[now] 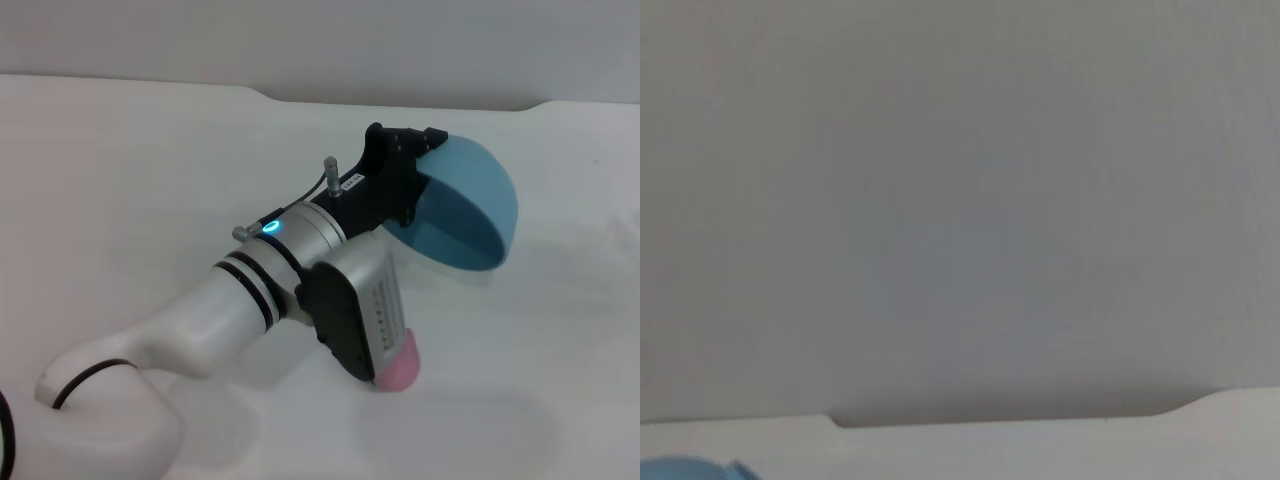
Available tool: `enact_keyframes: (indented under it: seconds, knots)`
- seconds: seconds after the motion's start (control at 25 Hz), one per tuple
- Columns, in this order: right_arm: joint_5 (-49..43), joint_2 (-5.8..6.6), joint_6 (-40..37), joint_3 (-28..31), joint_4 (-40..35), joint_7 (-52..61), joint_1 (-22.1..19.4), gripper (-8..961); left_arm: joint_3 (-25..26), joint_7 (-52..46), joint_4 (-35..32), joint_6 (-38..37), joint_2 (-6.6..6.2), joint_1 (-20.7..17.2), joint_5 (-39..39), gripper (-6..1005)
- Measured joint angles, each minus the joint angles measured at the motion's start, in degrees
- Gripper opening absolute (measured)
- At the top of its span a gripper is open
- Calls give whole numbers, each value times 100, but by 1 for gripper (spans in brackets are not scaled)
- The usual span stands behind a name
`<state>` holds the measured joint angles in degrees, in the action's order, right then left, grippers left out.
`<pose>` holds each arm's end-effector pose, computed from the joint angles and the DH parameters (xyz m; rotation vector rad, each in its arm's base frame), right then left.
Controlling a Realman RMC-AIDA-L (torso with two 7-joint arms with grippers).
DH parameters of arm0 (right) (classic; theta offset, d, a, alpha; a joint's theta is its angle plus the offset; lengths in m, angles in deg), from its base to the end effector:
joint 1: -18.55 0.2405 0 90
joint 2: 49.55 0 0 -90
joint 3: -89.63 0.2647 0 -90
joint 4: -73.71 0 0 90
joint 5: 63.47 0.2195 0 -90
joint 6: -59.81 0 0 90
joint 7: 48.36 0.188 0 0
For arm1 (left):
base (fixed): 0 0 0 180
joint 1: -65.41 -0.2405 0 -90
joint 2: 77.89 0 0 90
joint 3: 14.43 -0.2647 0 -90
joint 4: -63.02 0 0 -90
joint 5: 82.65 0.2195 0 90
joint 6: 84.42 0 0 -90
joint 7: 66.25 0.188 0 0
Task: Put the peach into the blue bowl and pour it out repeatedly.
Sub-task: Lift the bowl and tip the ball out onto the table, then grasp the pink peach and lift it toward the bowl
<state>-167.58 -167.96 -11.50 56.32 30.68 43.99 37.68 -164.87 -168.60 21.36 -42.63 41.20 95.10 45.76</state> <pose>0.3557 0.3687 0.0367 -2.0424 1.0699 0.7150 -0.1620 0.3594 -0.1773 -1.9402 0.8617 -0.0755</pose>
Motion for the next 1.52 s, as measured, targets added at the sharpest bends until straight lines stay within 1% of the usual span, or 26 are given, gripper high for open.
enact_keyframes:
  seconds: [0.08,0.16,0.24,0.32,0.4,0.48,0.56,0.6,0.64,0.8,0.84,0.88,0.92,0.96,1.04,1.08,1.16,1.24,1.28,1.32,1.36,1.44,1.52]
  knots:
    - [-17,-2,-20,-18,56,-72,3,428,44,-220,10,17,0,29,-14,-1]
    - [-19,-2,-38,-23,157,-235,30,428,225,-744,-10,30,1,41,-23,-2]
    - [-15,-5,-55,-24,245,-394,79,428,573,-1457,-66,-20,-4,44,-43,-2]
    - [-16,-8,-59,-28,330,-433,153,428,1020,-2101,-178,-243,-29,37,-74,-2]
    - [-25,0,-66,-38,414,-438,236,428,1550,-2564,-344,-766,-59,20,-94,-2]
    - [-33,2,-68,-128,455,-438,312,428,2316,-2873,-532,-1713,-74,22,-98,-1]
    - [-40,2,-62,-360,471,-439,376,427,3117,-2998,-671,-2773,-79,77,-100,0]
    - [-48,1,-57,-537,481,-445,418,427,3591,-3048,-718,-3448,-77,134,-96,0]
    - [-60,1,-57,-706,483,-487,458,427,3810,-3070,-726,-3761,-80,163,-97,0]
    - [-135,3,-65,-1389,480,-730,637,426,5122,-3129,-737,-5416,-93,253,-94,-1]
    - [-158,3,-63,-1531,481,-735,686,426,5532,-3133,-781,-6000,-95,247,-92,-1]
    - [-203,5,-57,-1737,481,-734,770,426,5807,-3136,-811,-6394,-99,242,-85,-1]
    - [-256,5,-56,-1940,483,-734,862,426,5807,-3136,-811,-6394,-99,242,-85,-1]
    - [-316,5,-48,-2082,491,-729,934,426,6681,-3143,-871,-7422,-125,237,-50,-1]
    - [-449,-2,-33,-2349,525,-718,1112,426,7163,-3145,-889,-8012,-148,234,-27,-1]
    - [-521,-5,-28,-2449,555,-713,1207,427,7525,-3147,-912,-8460,-182,222,-19,0]
    - [-629,-13,-23,-2641,625,-629,1398,427,7930,-3148,-945,-9018,-240,206,-16,0]
    - [-656,-10,-19,-2862,668,-412,1567,427,8277,-3173,-964,-9663,-347,184,-11,0]
    - [-671,-6,-16,-2999,670,-271,1643,427,8364,-3216,-964,-9854,-402,172,7,0]
    - [-736,-3,-15,-3251,667,-93,1762,427,8467,-3420,-954,-10170,-497,134,132,0]
    - [-736,-3,-15,-3251,667,-93,1762,427,8467,-3420,-954,-10170,-497,134,132,0]
    - [-848,-10,-11,-3513,654,58,1879,427,8515,-3696,-943,-10335,-535,100,355,-1]
    - [-900,-24,-10,-3841,674,224,1996,427,8549,-3970,-941,-10422,-540,59,566,-1]
